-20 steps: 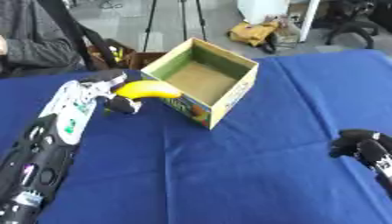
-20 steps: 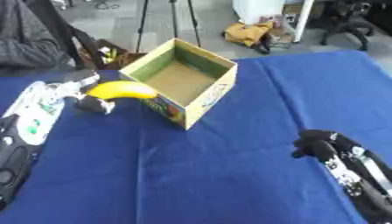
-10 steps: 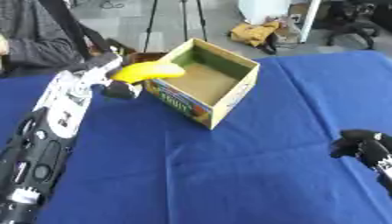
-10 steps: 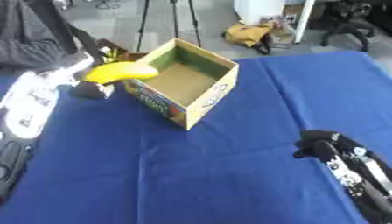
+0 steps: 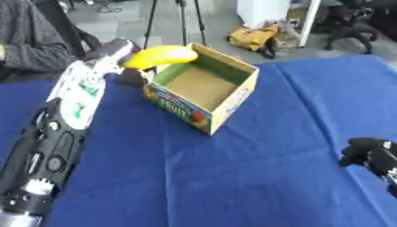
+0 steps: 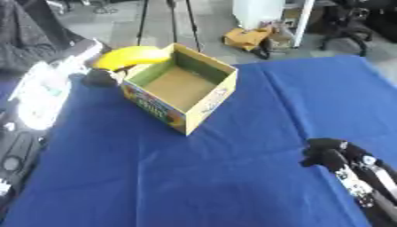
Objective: Pick up objects on the table and place them in the box.
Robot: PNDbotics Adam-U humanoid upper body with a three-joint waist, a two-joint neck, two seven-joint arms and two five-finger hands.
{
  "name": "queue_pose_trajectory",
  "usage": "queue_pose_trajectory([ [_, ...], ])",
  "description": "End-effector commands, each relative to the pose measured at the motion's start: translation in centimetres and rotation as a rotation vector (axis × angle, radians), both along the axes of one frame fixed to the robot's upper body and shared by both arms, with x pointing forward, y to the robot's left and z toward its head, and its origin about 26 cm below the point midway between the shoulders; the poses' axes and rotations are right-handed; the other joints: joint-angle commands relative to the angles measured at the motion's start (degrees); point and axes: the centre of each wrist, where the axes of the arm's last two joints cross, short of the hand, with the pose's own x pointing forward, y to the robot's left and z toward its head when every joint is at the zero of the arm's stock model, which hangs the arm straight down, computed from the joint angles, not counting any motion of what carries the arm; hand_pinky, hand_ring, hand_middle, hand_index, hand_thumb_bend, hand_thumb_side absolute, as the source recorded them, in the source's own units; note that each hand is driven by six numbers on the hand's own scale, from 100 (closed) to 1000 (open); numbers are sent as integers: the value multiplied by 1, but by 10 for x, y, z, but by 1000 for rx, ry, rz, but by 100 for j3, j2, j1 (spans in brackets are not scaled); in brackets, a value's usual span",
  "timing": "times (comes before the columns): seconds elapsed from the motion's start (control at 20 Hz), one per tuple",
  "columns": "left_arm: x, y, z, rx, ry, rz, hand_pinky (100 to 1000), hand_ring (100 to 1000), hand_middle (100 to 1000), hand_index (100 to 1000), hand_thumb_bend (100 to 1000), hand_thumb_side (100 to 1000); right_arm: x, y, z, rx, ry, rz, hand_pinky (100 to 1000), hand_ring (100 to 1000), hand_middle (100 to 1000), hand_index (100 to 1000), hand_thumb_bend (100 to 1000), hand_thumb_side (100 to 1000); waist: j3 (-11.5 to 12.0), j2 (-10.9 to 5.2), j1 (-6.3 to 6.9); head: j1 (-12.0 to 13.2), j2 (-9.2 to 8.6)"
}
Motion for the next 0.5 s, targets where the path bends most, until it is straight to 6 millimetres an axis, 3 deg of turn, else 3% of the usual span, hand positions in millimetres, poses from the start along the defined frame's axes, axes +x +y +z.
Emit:
queue_pose_trajectory([
  [0.05,5,-6,9,13,-50,35,557,379,328,463,100,245,-1,3,8,-4,-24,24,814,655,657,795,179,706,-86,-58,14,78,-116],
  [0.5,17,-16,-4,73,-149,142,600,430,378,522,100,242,2,13,11,-21,-22,79,815,655,657,795,178,711,-669,121,230,329,-398],
])
